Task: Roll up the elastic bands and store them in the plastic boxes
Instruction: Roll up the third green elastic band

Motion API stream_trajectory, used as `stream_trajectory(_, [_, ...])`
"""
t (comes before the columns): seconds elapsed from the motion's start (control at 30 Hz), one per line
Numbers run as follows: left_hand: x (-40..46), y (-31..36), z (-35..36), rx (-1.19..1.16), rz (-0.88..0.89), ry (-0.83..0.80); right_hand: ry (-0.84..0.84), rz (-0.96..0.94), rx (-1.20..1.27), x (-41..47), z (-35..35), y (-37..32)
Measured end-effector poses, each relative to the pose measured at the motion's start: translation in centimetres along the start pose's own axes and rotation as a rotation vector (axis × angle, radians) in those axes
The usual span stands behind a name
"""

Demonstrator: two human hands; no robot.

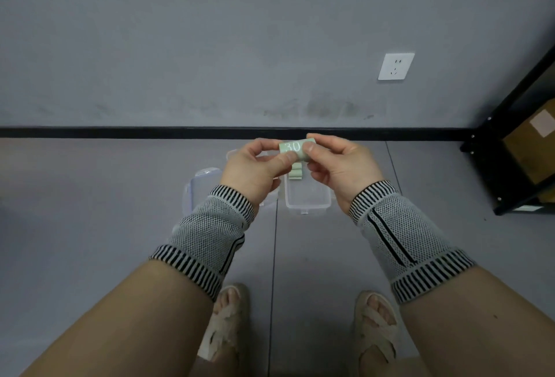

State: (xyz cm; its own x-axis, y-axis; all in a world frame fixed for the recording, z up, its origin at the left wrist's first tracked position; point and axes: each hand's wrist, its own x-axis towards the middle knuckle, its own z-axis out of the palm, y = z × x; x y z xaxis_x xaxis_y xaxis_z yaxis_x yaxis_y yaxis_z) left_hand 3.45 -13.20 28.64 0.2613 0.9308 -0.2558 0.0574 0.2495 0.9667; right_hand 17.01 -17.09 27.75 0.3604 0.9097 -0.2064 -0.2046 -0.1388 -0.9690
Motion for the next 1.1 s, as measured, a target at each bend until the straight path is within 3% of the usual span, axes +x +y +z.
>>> stream_trajectory(0.23, [7.6,-2.0,0.8,0.171,0.002,-0.005,0.007,0.037,-0.05,6.8,-0.7,1.9])
stream_trajectory(0.57, [25.4,-18.7,2.4,0.3,-0.17,-0.014,0.173,0.261,-0.029,22.6,-3.7,19.5])
stream_trajectory(0.87, [29.8,-26.5,2.3,0.281,-0.292,0.002,0.196,0.414,-0.064,27.5,-4.3,27.8])
stream_trajectory(1.0, [32.5,-27.9,2.3,0.474,-0.252,-0.031,0.225,0.427,-0.1,29.9,-4.4,29.7])
stream_trajectory(1.1, [33.6,-28.5,2.3,0.793,-0.093,-0.095,0.247,0.444,-0.103,31.2,-4.3,31.0])
